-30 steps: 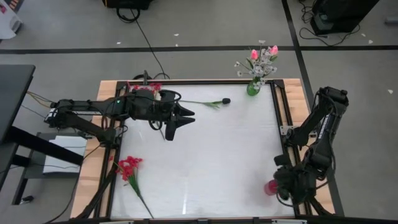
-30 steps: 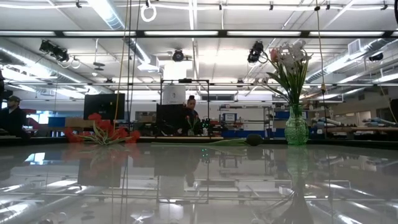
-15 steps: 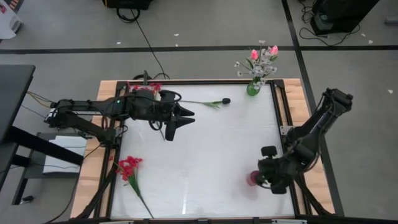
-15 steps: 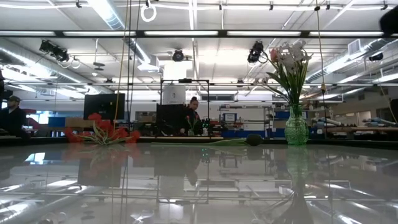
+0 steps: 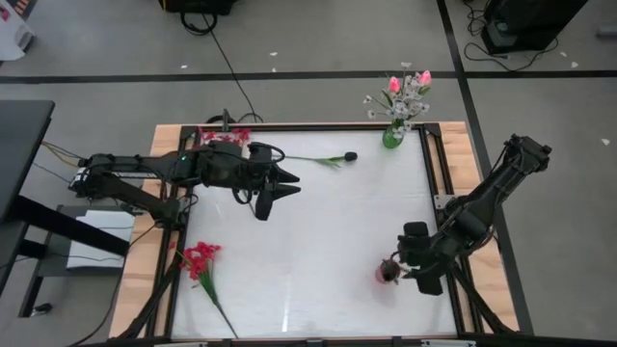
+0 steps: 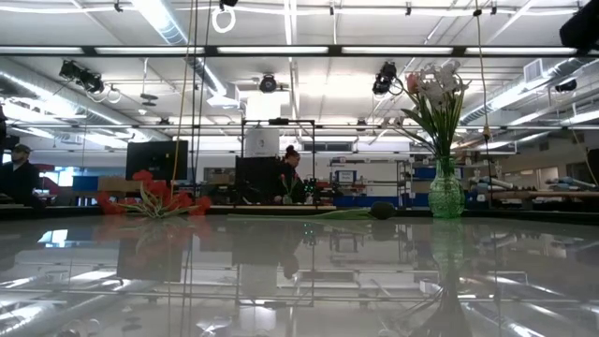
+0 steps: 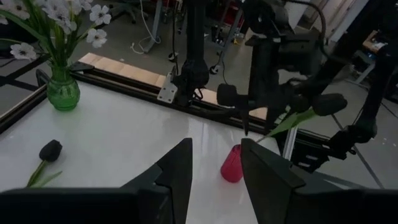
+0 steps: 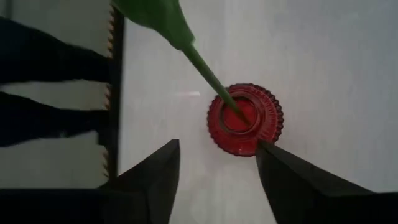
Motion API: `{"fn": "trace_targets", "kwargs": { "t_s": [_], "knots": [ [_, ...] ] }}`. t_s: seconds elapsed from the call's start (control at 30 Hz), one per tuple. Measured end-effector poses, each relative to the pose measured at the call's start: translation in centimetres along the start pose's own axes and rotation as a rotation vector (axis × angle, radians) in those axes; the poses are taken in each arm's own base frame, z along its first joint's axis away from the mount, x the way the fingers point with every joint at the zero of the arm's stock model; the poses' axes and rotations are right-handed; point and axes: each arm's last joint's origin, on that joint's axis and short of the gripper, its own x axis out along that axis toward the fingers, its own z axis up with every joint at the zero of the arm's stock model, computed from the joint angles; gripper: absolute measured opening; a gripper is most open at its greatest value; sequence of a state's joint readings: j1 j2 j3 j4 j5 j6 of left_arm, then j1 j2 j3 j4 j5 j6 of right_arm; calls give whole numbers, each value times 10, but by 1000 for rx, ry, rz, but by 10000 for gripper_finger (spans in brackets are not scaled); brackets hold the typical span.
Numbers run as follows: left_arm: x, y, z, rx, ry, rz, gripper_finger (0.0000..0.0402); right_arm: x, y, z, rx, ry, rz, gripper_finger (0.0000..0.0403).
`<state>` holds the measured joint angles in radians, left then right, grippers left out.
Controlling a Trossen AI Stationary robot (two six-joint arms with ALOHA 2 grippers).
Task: Sort flowers into vase by color
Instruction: Put the top red flower into the red vase
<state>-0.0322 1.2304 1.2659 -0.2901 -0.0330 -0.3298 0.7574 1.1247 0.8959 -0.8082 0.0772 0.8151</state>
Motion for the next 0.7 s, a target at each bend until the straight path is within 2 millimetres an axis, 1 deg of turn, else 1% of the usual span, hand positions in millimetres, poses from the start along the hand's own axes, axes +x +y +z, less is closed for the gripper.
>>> {"fn": "trace_targets", "kwargs": {
  "t_s": [0.13,0.23,0.47,0.6,0.7],
  "knots": [
    [0,0,0,0,-1,1,141,-22,-5,-2,49,-75,55,254],
    [0,1,0,-11,-9,26,141,-40,-11,-4,86,-156,88,270],
    [-6,6,-4,-30,24,130,141,-78,-22,-1,178,-457,147,268],
    [-8,6,-5,-36,39,144,141,-93,-25,7,261,-652,170,268],
    [-6,4,-7,-35,47,129,138,-102,-26,18,275,-782,194,268]
  ]
}}
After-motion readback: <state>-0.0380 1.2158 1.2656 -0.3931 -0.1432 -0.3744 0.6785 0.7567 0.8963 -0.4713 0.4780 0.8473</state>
